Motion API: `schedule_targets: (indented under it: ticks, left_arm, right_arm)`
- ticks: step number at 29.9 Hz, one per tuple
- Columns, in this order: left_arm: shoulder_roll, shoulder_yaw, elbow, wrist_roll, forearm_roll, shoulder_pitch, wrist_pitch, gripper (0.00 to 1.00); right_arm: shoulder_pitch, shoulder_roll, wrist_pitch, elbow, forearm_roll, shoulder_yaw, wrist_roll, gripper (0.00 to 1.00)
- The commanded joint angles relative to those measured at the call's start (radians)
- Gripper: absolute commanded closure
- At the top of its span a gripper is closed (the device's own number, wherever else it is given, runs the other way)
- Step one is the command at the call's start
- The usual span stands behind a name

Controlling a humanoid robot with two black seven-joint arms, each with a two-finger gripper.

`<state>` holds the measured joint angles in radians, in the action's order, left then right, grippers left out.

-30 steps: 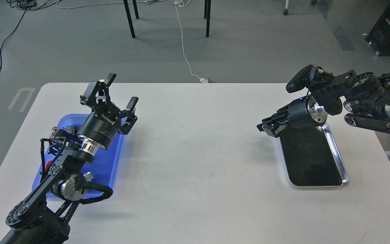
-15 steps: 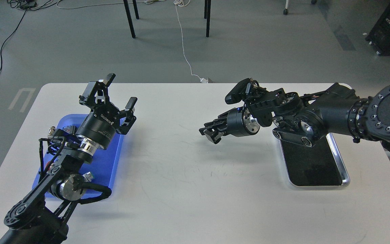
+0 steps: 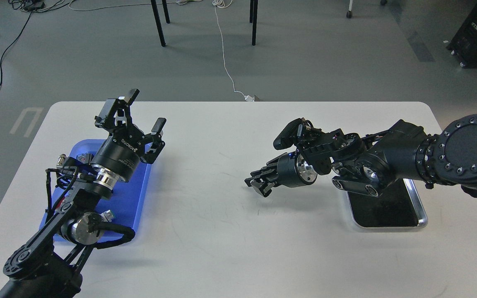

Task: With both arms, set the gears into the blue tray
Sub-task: 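Carry the second black part to the table center and release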

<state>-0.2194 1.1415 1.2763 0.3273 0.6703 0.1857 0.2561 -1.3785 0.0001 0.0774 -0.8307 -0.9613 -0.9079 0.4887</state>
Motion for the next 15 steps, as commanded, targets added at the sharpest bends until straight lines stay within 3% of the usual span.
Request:
schedule_targets:
  ticks: [1, 11, 14, 15]
  left_arm:
    - [0.000, 0.014, 0.000, -0.001, 0.000, -0.005, 0.000, 0.02]
    - [0.003, 0.015, 0.000, -0.001, 0.000, -0.014, 0.000, 0.01]
    - [0.003, 0.015, 0.000, -0.001, 0.000, -0.014, 0.000, 0.02]
    - [0.003, 0.015, 0.000, -0.001, 0.000, -0.014, 0.000, 0.01]
  right_arm:
    - [0.001, 0.000, 0.002, -0.014, -0.002, -0.002, 0.000, 0.78]
    - [0.013, 0.000, 0.005, -0.015, -0.002, -0.039, 0.000, 0.76]
    - [0.013, 0.000, 0.007, -0.015, -0.002, -0.037, 0.000, 0.72]
    - [0.013, 0.000, 0.007, -0.015, -0.001, -0.037, 0.000, 0.66]
